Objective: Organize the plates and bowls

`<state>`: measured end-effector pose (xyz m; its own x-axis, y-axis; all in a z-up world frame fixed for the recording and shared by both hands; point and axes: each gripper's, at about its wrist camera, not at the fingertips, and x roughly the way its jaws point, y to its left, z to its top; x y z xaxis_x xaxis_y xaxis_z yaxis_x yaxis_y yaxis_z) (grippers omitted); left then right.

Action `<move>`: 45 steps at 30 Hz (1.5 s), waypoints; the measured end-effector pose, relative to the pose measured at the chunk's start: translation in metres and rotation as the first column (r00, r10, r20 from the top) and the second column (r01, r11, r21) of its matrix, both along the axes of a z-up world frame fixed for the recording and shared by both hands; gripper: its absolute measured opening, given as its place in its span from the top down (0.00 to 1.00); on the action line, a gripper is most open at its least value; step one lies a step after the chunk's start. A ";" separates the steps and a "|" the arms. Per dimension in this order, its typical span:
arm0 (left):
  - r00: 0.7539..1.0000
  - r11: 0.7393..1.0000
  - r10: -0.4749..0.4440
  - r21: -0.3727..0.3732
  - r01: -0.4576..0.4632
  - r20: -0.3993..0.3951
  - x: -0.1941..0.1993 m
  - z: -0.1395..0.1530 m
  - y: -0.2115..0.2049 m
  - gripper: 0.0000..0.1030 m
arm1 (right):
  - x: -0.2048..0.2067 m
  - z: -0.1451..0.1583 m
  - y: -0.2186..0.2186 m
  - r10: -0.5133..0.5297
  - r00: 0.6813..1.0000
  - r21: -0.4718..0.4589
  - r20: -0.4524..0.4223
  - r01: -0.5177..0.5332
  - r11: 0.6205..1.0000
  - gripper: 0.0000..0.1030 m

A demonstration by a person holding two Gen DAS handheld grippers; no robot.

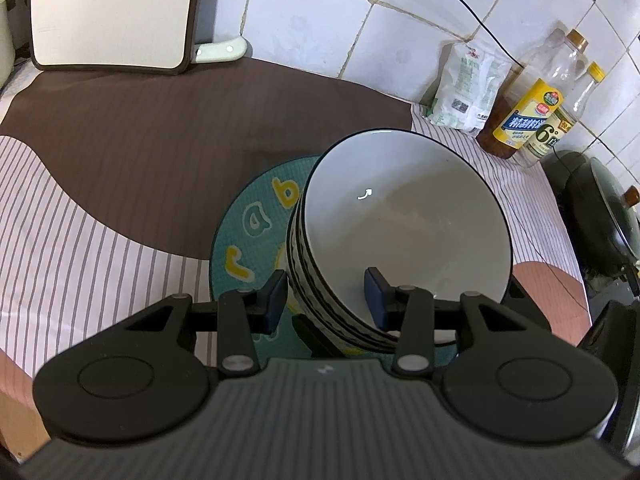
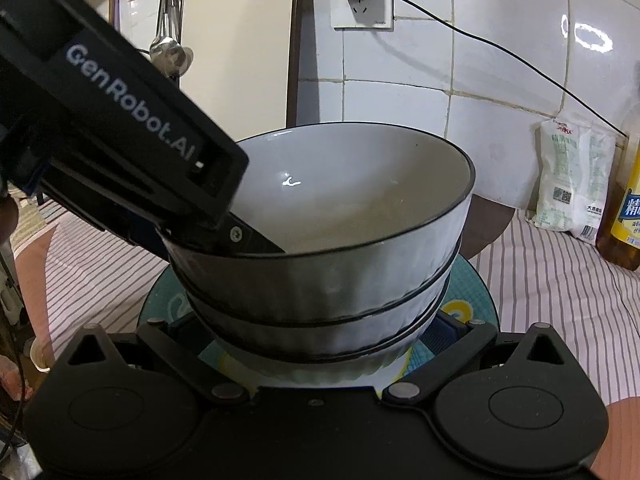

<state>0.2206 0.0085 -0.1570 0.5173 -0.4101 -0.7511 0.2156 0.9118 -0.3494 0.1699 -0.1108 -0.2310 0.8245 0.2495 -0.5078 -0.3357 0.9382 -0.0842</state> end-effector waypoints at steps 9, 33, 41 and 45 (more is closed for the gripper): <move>0.998 0.999 0.041 0.017 -0.041 0.037 -0.010 0.016 0.006 0.54 | -0.002 0.014 0.003 -0.033 0.999 -0.025 -0.032 0.033 0.999 0.00; 0.966 0.996 -0.024 0.089 0.001 0.259 -0.135 0.117 0.032 0.40 | -0.130 0.111 -0.056 -0.290 0.957 0.084 0.012 0.288 0.954 0.00; 0.960 0.994 -0.039 0.109 0.009 0.276 -0.172 0.128 0.034 0.38 | -0.165 0.143 -0.060 -0.384 0.923 0.015 -0.003 0.384 0.923 0.00; 0.959 0.993 -0.031 0.114 -0.001 0.282 -0.188 0.132 0.036 0.36 | -0.179 0.153 -0.059 -0.414 0.910 -0.020 0.001 0.414 0.910 0.00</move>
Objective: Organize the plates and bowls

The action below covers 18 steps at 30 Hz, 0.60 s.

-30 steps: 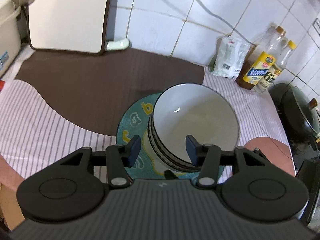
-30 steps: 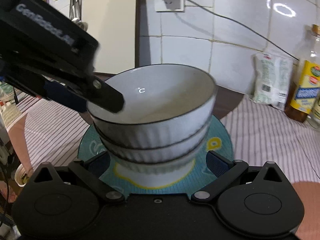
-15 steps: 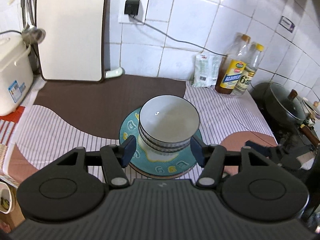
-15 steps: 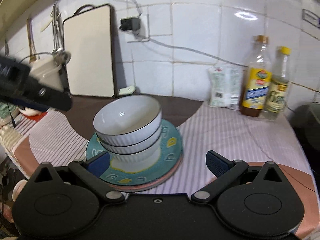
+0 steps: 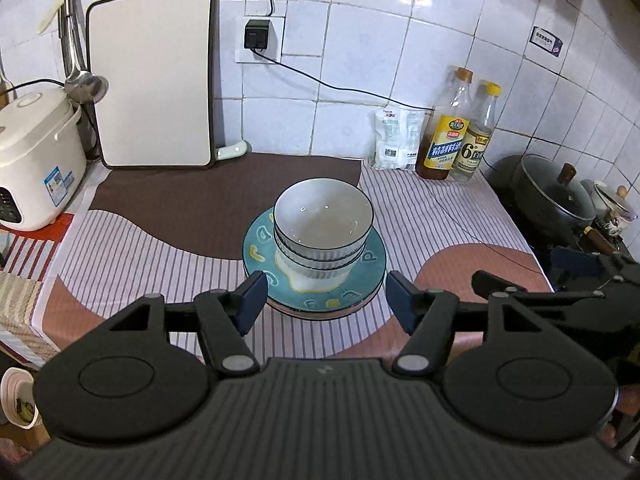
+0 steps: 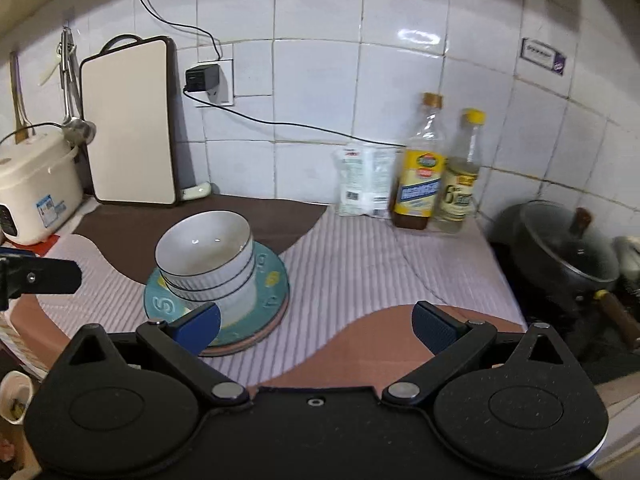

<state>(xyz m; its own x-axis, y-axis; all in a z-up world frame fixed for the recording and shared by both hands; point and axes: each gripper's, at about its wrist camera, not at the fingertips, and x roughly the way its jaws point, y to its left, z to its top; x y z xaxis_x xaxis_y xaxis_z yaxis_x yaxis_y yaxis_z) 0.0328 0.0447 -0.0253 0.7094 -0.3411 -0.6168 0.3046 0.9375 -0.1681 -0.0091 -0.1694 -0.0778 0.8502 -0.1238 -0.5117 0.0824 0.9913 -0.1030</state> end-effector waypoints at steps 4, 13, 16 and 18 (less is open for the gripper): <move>1.000 1.000 0.020 0.002 -0.020 0.017 -0.015 0.003 0.004 0.32 | -0.011 0.006 -0.005 -0.013 1.000 0.021 -0.014 0.013 1.000 0.00; 0.998 0.998 0.051 0.023 -0.052 0.045 -0.036 0.003 0.007 0.20 | -0.036 0.010 -0.008 -0.040 0.999 0.008 -0.021 0.041 0.999 0.00; 0.996 0.998 0.061 0.027 -0.063 0.062 -0.041 0.003 0.007 0.13 | -0.045 0.012 -0.008 -0.042 0.999 0.015 -0.006 0.042 0.999 0.00; 0.994 0.996 0.074 0.040 -0.077 0.076 -0.045 0.002 0.005 0.10 | -0.051 0.013 -0.006 -0.040 0.999 -0.009 0.006 0.040 0.999 0.00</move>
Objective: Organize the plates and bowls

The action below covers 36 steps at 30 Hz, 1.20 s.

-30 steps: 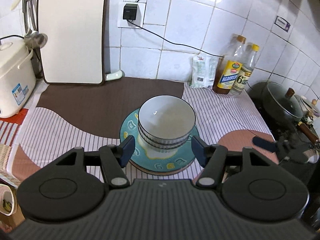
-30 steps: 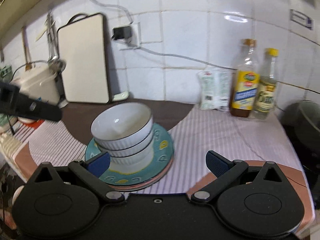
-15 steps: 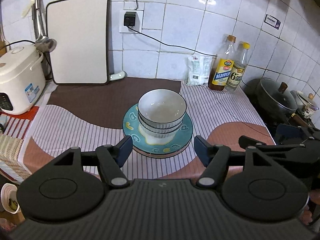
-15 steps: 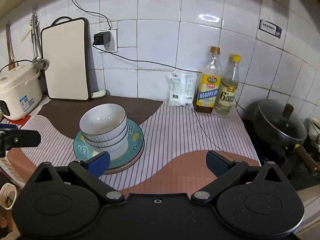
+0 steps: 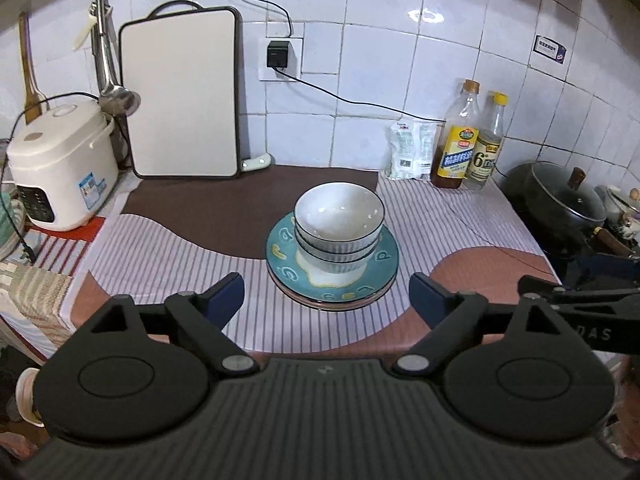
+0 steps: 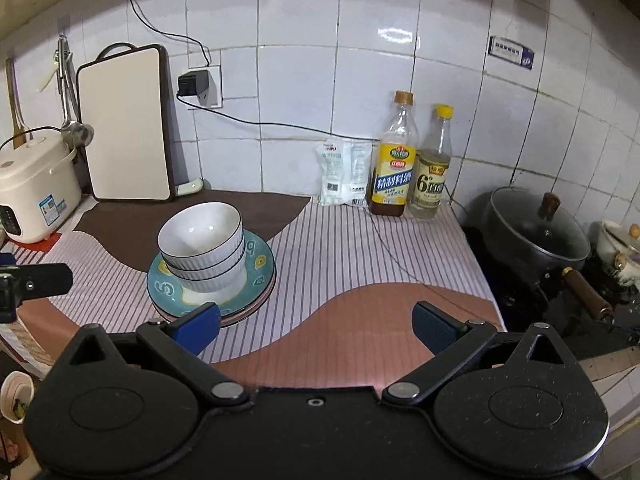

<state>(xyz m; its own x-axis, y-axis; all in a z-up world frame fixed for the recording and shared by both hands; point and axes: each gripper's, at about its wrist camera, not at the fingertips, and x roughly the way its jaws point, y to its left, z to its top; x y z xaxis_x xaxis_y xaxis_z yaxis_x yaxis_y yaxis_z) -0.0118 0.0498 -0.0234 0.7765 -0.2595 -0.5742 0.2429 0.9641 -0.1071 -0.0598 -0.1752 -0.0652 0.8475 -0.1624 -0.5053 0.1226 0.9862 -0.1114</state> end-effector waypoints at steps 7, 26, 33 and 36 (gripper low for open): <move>0.999 0.999 0.048 0.025 -0.049 0.016 -0.004 -0.008 -0.005 0.07 | -0.012 0.003 0.001 -0.013 0.999 -0.018 0.034 0.013 1.000 0.00; 0.995 0.995 0.085 0.044 -0.087 0.049 -0.013 -0.022 -0.008 0.07 | -0.018 -0.009 -0.007 -0.035 0.996 -0.052 0.076 0.039 0.998 0.00; 0.997 0.997 0.074 0.032 -0.075 0.028 -0.008 -0.026 -0.005 0.07 | -0.017 -0.012 -0.010 -0.048 0.996 -0.047 0.070 0.051 0.998 0.00; 0.996 0.996 0.084 0.034 -0.085 0.032 -0.008 -0.026 -0.005 0.07 | -0.017 -0.012 -0.010 -0.047 0.996 -0.049 0.074 0.051 0.997 0.00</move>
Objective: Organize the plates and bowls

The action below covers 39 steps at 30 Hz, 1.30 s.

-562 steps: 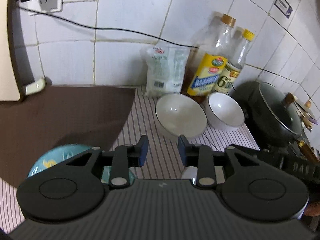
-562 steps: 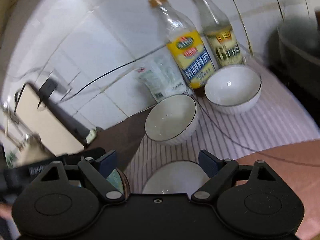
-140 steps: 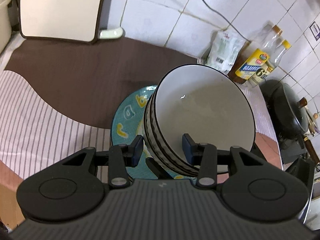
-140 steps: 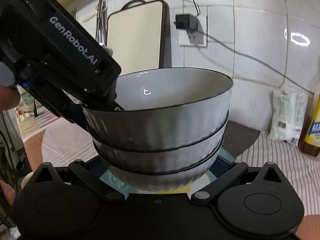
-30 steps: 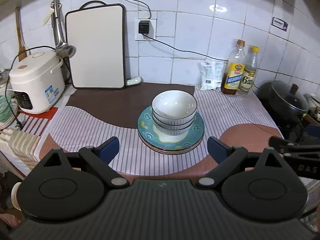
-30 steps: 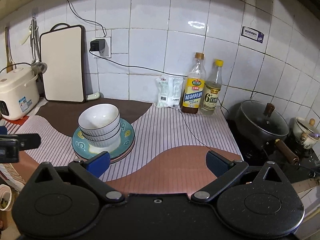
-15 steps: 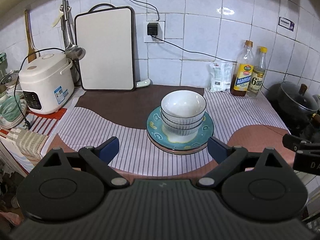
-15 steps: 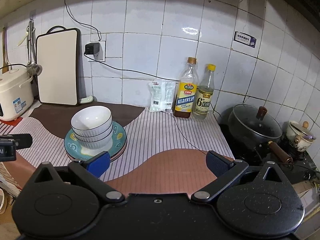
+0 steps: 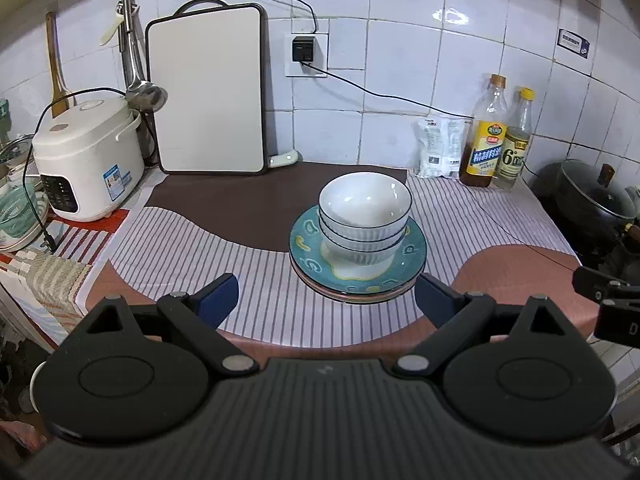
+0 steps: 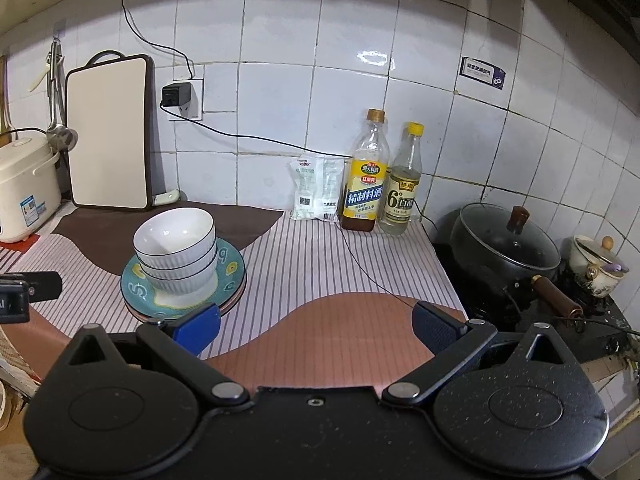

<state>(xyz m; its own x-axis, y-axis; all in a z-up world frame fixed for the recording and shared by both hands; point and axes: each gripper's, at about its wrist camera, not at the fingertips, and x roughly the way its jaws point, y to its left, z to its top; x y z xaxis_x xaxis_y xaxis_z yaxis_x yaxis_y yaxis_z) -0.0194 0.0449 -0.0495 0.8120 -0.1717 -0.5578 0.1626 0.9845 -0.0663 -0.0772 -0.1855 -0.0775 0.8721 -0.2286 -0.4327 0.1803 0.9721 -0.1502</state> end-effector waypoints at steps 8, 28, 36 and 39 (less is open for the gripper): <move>1.000 0.999 -0.001 0.034 0.001 0.022 -0.004 -0.002 -0.003 0.07 | -0.004 -0.002 0.001 0.004 1.000 -0.019 0.019 -0.004 1.000 0.00; 0.997 1.000 0.012 0.006 -0.012 0.071 -0.009 -0.005 -0.004 0.07 | -0.005 -0.007 -0.004 -0.014 0.999 -0.021 0.029 0.014 1.000 0.00; 0.998 1.000 0.012 0.010 -0.012 0.068 -0.009 -0.006 -0.006 0.07 | -0.004 -0.008 -0.004 -0.011 1.000 -0.021 0.023 0.011 1.000 0.00; 0.998 1.000 0.012 0.009 -0.012 0.068 -0.009 -0.006 -0.006 0.07 | -0.004 -0.009 -0.004 -0.011 1.000 -0.012 0.023 0.011 1.000 0.00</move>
